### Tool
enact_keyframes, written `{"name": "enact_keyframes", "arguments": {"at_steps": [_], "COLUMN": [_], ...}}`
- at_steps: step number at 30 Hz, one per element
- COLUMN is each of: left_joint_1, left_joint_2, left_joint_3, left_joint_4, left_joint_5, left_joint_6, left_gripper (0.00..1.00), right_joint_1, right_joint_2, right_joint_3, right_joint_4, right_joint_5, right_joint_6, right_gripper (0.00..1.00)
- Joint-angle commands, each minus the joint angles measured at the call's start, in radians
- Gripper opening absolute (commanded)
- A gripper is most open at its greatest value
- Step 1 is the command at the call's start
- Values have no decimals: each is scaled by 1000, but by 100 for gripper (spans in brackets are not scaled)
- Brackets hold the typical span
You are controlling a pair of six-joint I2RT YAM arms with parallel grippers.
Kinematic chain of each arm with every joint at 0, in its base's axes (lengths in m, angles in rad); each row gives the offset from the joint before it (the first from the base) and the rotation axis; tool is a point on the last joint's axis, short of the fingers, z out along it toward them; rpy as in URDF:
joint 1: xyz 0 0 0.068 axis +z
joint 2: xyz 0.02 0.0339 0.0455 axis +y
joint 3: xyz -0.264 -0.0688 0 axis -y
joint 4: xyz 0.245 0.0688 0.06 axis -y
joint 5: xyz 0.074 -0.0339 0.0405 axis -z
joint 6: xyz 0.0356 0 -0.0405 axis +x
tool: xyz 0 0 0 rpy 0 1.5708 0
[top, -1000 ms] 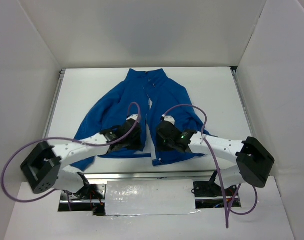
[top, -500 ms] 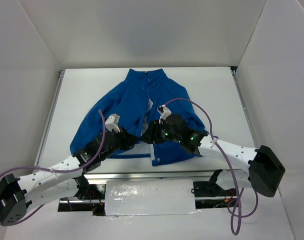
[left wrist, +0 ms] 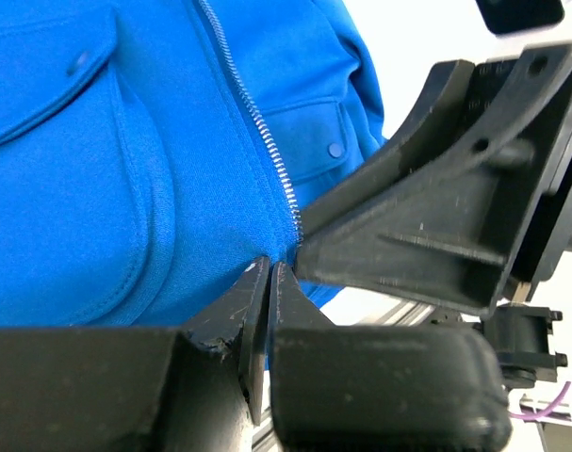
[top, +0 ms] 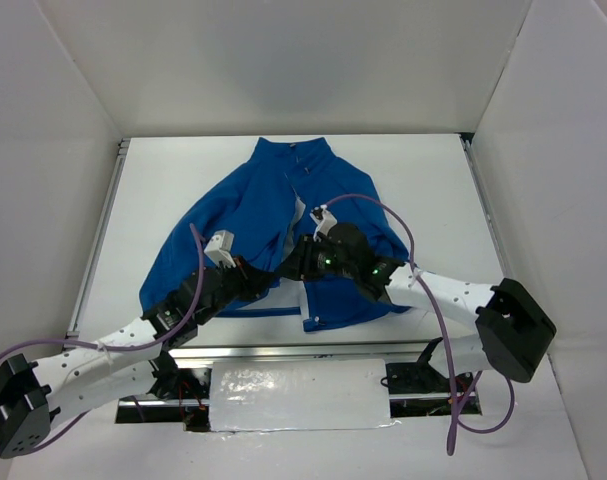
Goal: Zip up the jacket
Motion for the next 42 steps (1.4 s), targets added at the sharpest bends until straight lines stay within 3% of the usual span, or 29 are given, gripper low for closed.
{"name": "enact_keyframes", "arguments": {"at_steps": [1,6,9,10,11,14,16,18,25,31,42], "left_joint_1": [-8,-6,-8,-8,-8,-8,-8,-8,-6,-5,0], "left_joint_2": [-22,-53,-60,-60,-56,-37,-24,-17,-5,13,69], "left_joint_3": [-8,-35,-46,-45,-42,-8,14,26,14,23,24], "left_joint_4": [130,165,187,190,181,117,83,50,73,87,135], "left_joint_5": [80,95,114,128,131,149,171,184,296,303,290], "left_joint_6": [-25,-29,-20,-17,-14,6,26,47,54,60,74], "left_gripper": [0,0,0,0,0,17,47,57,60,61,68], "right_joint_1": [-21,-50,-55,-56,-56,-67,-84,-95,-141,-141,-136], "right_joint_2": [21,67,76,76,71,38,7,-8,-38,-28,-35], "right_joint_3": [25,25,29,30,32,33,26,15,2,16,-45], "right_joint_4": [92,132,141,139,132,110,106,103,106,87,230], "right_joint_5": [-18,-75,-86,-87,-89,-103,-146,-210,-415,-479,-480], "right_joint_6": [-1,16,18,18,10,-25,-74,-114,-246,-265,-92], "right_gripper": [39,39,23,5,2,0,0,0,0,0,0]}}
